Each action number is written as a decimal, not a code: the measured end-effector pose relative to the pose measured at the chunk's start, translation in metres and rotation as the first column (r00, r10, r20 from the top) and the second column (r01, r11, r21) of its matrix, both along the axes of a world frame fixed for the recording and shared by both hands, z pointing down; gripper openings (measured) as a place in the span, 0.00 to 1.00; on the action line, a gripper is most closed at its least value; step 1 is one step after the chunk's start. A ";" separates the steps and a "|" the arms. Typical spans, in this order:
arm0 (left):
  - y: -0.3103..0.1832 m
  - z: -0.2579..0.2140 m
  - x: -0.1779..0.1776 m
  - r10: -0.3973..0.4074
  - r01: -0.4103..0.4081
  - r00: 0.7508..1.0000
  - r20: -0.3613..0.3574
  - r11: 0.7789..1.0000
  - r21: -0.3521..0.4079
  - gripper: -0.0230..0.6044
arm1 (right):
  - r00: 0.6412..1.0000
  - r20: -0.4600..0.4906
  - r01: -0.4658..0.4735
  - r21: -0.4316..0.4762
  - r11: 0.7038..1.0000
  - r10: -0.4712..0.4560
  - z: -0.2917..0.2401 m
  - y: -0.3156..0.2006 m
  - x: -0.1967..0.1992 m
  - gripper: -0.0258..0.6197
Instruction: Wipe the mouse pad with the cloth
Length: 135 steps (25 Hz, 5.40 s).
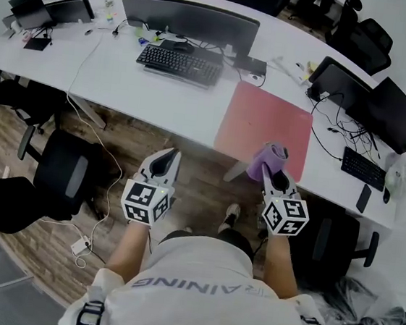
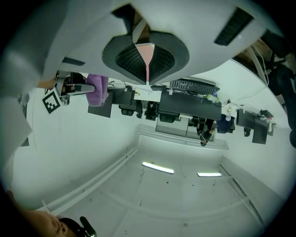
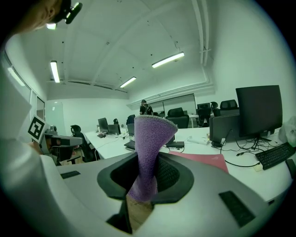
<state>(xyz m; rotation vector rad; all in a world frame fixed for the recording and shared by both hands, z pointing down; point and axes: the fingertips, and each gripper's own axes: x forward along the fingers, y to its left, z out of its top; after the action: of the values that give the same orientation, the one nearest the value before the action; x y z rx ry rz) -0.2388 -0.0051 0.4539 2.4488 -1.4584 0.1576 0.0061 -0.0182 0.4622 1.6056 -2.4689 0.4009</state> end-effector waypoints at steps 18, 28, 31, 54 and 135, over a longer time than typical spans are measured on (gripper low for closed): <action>-0.148 -0.022 0.139 0.050 -0.050 0.998 0.048 0.999 -0.003 0.09 | 0.998 0.060 -0.016 0.004 1.000 0.015 -0.006 -0.147 0.132 0.20; -0.212 -0.007 0.251 0.124 -0.123 0.991 0.044 0.992 -0.039 0.09 | 0.993 0.095 -0.066 -0.033 0.997 0.069 0.015 -0.201 0.239 0.20; -0.221 -0.002 0.275 0.152 -0.150 0.987 0.052 0.988 -0.043 0.09 | 0.989 0.112 -0.093 -0.049 0.994 0.098 0.025 -0.208 0.262 0.20; -0.305 0.061 0.152 0.144 -0.138 0.989 0.019 0.975 -0.174 0.09 | 0.994 0.105 -0.005 -0.256 0.967 0.033 0.095 -0.300 0.119 0.20; -0.255 0.076 0.304 0.156 -0.141 0.987 0.044 0.960 -0.243 0.09 | 0.949 0.038 -0.213 -0.655 0.725 0.314 0.288 -0.339 0.381 0.22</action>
<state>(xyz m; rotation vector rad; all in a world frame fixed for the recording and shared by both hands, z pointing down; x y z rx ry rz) 0.0655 -0.2597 0.5297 2.3709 -1.1988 0.4201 0.3871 -0.3571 0.7497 1.6286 -1.8328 1.2963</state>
